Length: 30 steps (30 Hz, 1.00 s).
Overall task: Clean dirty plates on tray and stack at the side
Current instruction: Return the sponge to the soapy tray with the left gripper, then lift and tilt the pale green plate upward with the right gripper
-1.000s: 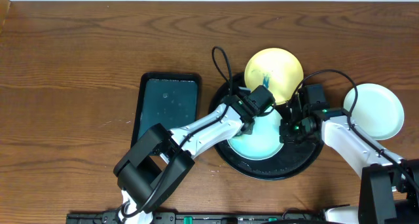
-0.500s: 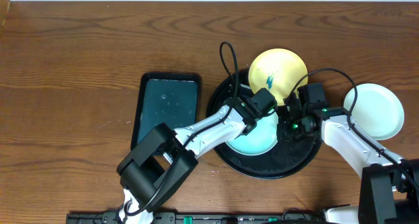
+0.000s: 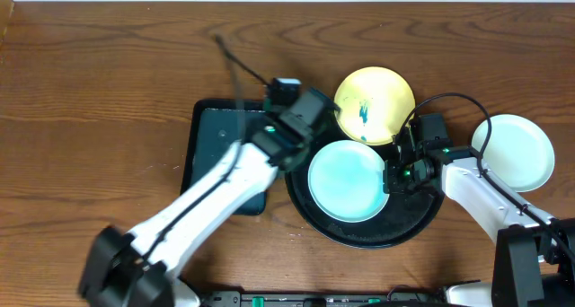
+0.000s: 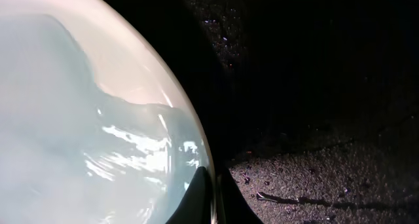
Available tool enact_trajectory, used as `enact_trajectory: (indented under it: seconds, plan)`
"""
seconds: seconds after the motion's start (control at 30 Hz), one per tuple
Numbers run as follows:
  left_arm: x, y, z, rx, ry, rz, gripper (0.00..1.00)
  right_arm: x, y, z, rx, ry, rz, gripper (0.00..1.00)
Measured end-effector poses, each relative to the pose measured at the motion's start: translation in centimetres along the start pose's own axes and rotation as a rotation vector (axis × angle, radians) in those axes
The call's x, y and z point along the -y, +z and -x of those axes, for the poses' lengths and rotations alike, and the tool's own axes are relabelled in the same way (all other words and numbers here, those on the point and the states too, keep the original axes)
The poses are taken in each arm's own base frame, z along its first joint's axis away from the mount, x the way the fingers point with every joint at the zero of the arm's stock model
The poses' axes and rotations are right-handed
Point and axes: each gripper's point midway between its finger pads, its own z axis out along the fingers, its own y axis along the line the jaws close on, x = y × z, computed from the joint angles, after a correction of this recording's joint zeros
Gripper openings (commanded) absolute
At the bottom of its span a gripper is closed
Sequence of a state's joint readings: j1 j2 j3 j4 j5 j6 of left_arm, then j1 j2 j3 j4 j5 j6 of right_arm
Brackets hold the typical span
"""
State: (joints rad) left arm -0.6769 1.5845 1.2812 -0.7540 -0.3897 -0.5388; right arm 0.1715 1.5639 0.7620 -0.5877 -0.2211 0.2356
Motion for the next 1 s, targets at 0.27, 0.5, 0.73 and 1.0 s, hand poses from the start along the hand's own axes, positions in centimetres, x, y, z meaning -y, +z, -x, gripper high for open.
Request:
enact_trajectory:
  seconds: [0.27, 0.5, 0.73, 1.0]
  plan:
    - [-7.4, 2.7, -1.7, -0.182, -0.177, 0.058, 0.08, 1.2, 0.3, -0.4, -0.003, -0.006, -0.059, 0.01]
    - [-10.5, 6.4, -7.4, -0.367, -0.265, 0.031, 0.23, 1.2, -0.2, -0.4, -0.014, -0.001, -0.067, 0.01]
    - [-10.0, 6.5, -8.2, -0.407, -0.247, -0.023, 0.69, 1.2, -5.0, 1.6, 0.057, -0.046, -0.169, 0.01]
    - [-9.8, 5.2, -8.4, -0.421, -0.233, -0.056, 0.75, -1.2, -10.0, 3.9, 0.256, -0.197, -0.317, 0.01]
